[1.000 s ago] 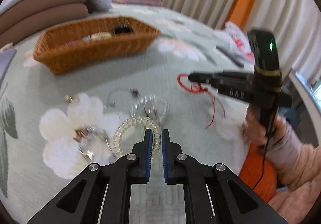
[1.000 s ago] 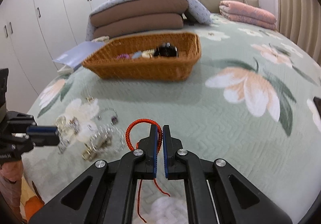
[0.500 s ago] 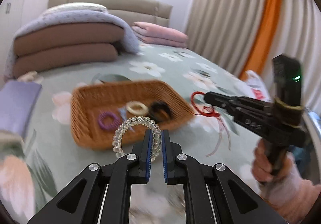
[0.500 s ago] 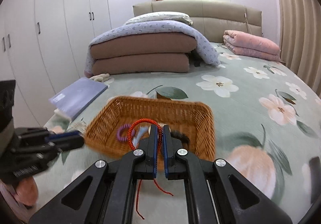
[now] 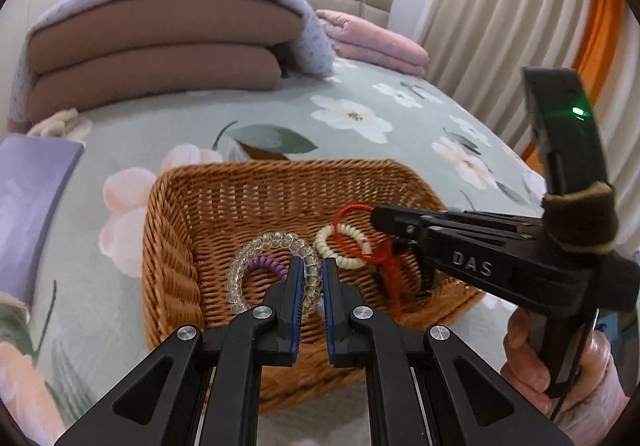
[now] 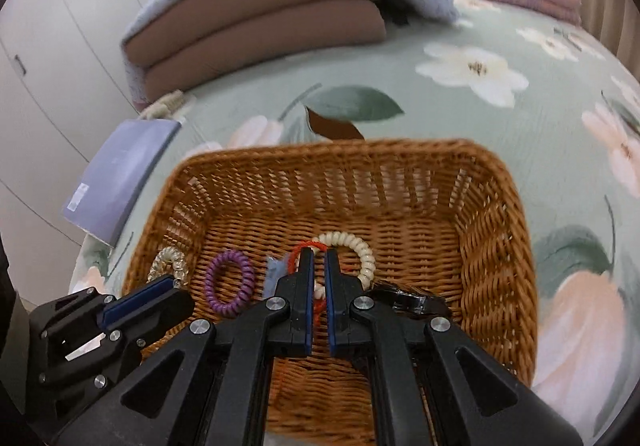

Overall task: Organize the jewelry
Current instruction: 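Carry both bracelets into the wicker basket and open both tools, then withdraw both tools from the basket back over the jewelry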

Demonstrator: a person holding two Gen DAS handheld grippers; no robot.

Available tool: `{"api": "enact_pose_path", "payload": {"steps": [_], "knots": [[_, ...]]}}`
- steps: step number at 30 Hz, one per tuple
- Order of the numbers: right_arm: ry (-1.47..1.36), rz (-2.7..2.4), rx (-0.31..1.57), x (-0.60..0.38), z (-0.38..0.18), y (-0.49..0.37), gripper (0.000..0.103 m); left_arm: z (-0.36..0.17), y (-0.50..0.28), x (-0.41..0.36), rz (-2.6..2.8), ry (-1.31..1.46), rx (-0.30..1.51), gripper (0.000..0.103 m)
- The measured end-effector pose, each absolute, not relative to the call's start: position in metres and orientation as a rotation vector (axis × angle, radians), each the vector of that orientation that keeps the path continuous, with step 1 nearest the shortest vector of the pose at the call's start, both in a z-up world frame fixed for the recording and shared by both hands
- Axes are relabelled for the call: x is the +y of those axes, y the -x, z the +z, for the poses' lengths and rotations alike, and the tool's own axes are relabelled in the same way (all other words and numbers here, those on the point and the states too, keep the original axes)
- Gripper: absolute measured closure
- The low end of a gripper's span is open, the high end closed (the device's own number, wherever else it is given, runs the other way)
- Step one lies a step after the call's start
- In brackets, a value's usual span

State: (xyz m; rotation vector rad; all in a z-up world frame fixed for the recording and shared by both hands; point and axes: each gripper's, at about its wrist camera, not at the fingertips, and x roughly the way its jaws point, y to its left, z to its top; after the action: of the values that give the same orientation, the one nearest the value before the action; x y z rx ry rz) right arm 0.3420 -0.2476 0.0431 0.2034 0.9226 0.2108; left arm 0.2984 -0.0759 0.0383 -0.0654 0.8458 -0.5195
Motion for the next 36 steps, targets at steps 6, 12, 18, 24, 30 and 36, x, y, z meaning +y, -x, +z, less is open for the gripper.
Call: {"api": "enact_pose_path", "payload": {"steps": [6, 12, 18, 24, 30, 36], "knots": [[-0.205, 0.234, 0.924, -0.251, 0.041, -0.335, 0.093, 0.023, -0.303, -0.080, -0.509, 0.054, 0.869, 0.093], [-0.202, 0.259, 0.869, -0.257, 0.052, -0.315, 0.062, 0.026, -0.294, -0.080, -0.524, 0.034, 0.861, 0.069], [-0.156, 0.292, 0.789, -0.259, 0.063, -0.266, 0.059, 0.042, -0.268, -0.073, -0.537, 0.027, 0.810, 0.056], [-0.144, 0.335, 0.728, -0.262, 0.067, -0.205, 0.059, 0.059, -0.223, -0.057, -0.557, 0.016, 0.737, 0.056], [-0.085, 0.318, 0.689, -0.258, 0.061, -0.154, 0.059, 0.067, -0.169, -0.035, -0.564, 0.019, 0.684, 0.056], [0.030, 0.277, 0.665, -0.246, 0.040, -0.117, 0.059, 0.058, -0.128, -0.009, -0.524, 0.048, 0.694, 0.056]]}}
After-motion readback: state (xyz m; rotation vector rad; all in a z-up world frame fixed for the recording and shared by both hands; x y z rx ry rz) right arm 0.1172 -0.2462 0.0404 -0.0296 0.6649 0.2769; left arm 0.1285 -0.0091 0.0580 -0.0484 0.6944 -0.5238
